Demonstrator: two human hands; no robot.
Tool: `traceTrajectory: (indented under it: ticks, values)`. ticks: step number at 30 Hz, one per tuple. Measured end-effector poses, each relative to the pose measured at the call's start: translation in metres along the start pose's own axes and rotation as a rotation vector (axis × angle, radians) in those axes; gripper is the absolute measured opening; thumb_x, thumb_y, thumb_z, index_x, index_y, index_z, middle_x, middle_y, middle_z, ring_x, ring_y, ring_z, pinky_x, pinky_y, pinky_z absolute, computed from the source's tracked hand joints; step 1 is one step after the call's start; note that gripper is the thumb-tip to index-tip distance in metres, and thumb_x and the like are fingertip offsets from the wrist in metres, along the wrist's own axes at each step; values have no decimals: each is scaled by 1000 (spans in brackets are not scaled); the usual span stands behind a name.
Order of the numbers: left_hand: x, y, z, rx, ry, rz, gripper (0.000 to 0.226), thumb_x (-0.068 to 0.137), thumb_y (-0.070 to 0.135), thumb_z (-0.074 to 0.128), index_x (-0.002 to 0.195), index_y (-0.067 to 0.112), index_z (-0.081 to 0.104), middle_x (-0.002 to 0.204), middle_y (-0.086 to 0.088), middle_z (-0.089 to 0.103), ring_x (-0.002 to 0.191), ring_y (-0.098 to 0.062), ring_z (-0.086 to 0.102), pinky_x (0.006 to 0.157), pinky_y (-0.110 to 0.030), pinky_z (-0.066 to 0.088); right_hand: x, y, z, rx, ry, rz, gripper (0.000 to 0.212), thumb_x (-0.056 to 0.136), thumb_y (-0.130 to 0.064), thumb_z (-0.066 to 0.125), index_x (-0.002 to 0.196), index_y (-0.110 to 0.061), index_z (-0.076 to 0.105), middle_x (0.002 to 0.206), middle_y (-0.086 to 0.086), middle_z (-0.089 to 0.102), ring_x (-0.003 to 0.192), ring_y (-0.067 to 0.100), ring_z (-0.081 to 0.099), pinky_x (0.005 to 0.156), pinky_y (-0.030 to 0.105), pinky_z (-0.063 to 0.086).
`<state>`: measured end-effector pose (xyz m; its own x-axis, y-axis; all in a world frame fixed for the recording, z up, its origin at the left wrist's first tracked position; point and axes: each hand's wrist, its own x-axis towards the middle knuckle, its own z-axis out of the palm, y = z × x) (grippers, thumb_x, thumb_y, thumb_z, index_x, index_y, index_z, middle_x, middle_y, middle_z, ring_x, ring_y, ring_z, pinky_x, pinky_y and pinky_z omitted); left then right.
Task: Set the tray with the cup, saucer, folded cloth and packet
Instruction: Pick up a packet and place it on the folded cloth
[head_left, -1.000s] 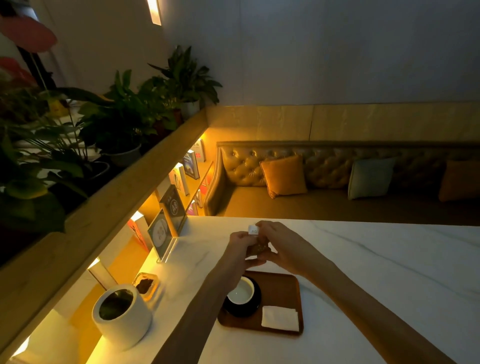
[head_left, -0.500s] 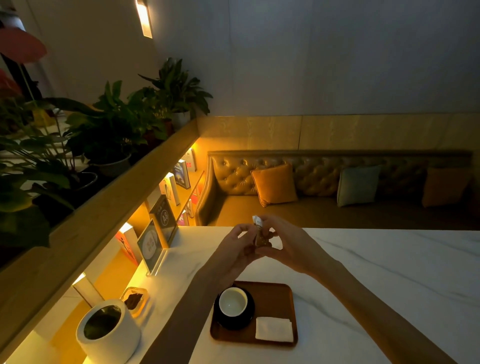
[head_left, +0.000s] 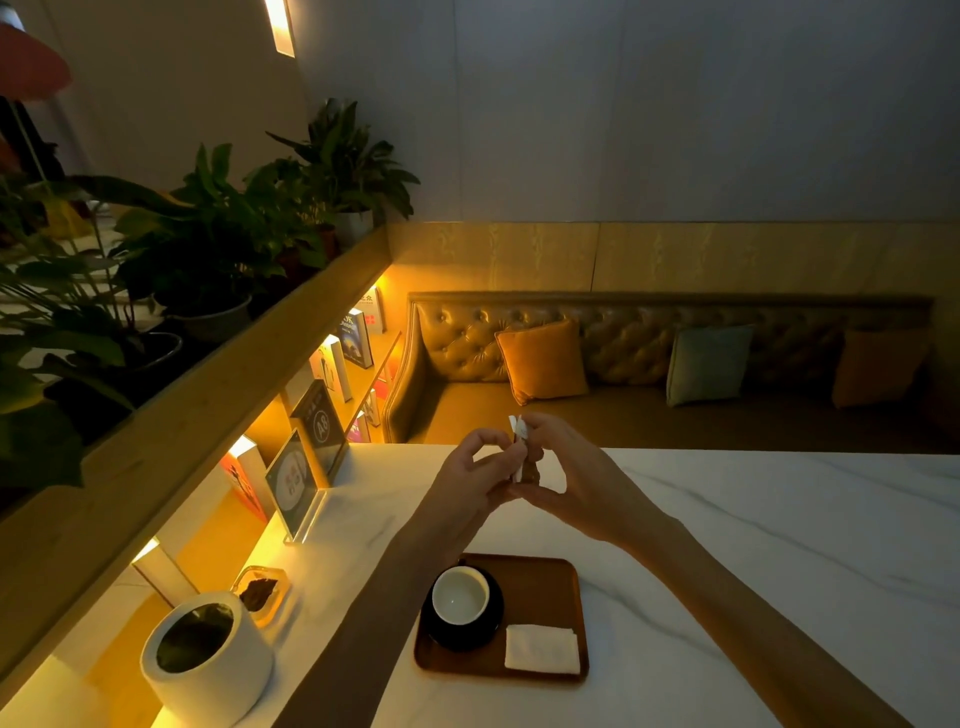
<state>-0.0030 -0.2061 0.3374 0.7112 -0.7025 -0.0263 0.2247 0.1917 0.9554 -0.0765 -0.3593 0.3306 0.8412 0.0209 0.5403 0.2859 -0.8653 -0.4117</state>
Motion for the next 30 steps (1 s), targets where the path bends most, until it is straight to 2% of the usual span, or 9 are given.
traceTrajectory:
  ticks: [4, 8, 11, 13, 16, 18, 20, 24, 30]
  values:
    - [0, -1, -4, 66, -10, -35, 41, 80, 34, 72, 110, 13, 55, 106, -8, 74, 94, -25, 74, 84, -32, 60, -1, 1, 2, -77, -32, -16, 54, 81, -33, 71, 127, -18, 48, 128, 2, 55, 110, 14, 57, 85, 20, 51]
    - [2, -5, -12, 216, 54, -30, 24, 88, 31, 67, 106, 18, 60, 104, -4, 74, 91, -18, 74, 76, -22, 59, -4, 4, 7, -157, -60, -25, 54, 78, -34, 73, 124, -15, 51, 127, 4, 59, 109, 17, 60, 86, 13, 40]
    - [1, -7, -16, 327, 116, 1, 14, 90, 33, 63, 101, 25, 64, 97, 1, 71, 86, -14, 68, 69, -18, 54, -4, 5, 9, -162, -46, -28, 46, 78, -34, 73, 115, -19, 50, 123, 5, 61, 105, 18, 62, 84, 14, 41]
    - [0, -10, -17, 316, 137, 17, 9, 91, 30, 62, 98, 27, 65, 91, 2, 69, 76, -12, 64, 61, -15, 52, -5, 6, 12, -147, -52, -16, 51, 77, -34, 74, 119, -20, 47, 124, 5, 61, 107, 18, 62, 85, 15, 42]
    - [-2, -16, -17, 216, 180, 4, 8, 92, 24, 61, 98, 24, 66, 98, -3, 68, 85, -17, 66, 67, -19, 54, -8, 10, 17, -83, -59, 67, 53, 77, -35, 74, 122, -21, 48, 139, 2, 51, 123, 16, 53, 92, 17, 39]
    - [-3, -23, -16, 86, 219, -17, 12, 93, 19, 60, 102, 17, 67, 106, -8, 68, 96, -23, 66, 77, -25, 56, -10, 11, 19, 11, -86, 177, 50, 78, -40, 72, 120, -31, 47, 151, -7, 34, 134, 6, 31, 98, 18, 31]
    - [-5, -30, -14, -61, 267, -23, 17, 93, 14, 59, 108, 9, 65, 112, -12, 67, 103, -26, 65, 83, -30, 56, -10, 7, 24, 229, -80, 334, 47, 81, -43, 68, 122, -37, 46, 151, -10, 30, 136, 4, 26, 102, 25, 33]
    - [-8, -44, -6, -258, 324, -23, 20, 93, 14, 59, 112, 8, 63, 112, -12, 67, 105, -24, 66, 77, -25, 57, -15, -3, 42, 686, 139, 643, 36, 87, -34, 61, 118, -20, 50, 126, 5, 58, 106, 17, 63, 79, 29, 58]
    - [-19, -64, -4, -244, 293, -51, 24, 93, 14, 60, 116, 8, 60, 112, -11, 68, 99, -20, 71, 73, -23, 59, -29, -5, 57, 851, 261, 699, 31, 90, -23, 60, 120, -15, 58, 114, 5, 69, 101, 19, 69, 82, 35, 59]
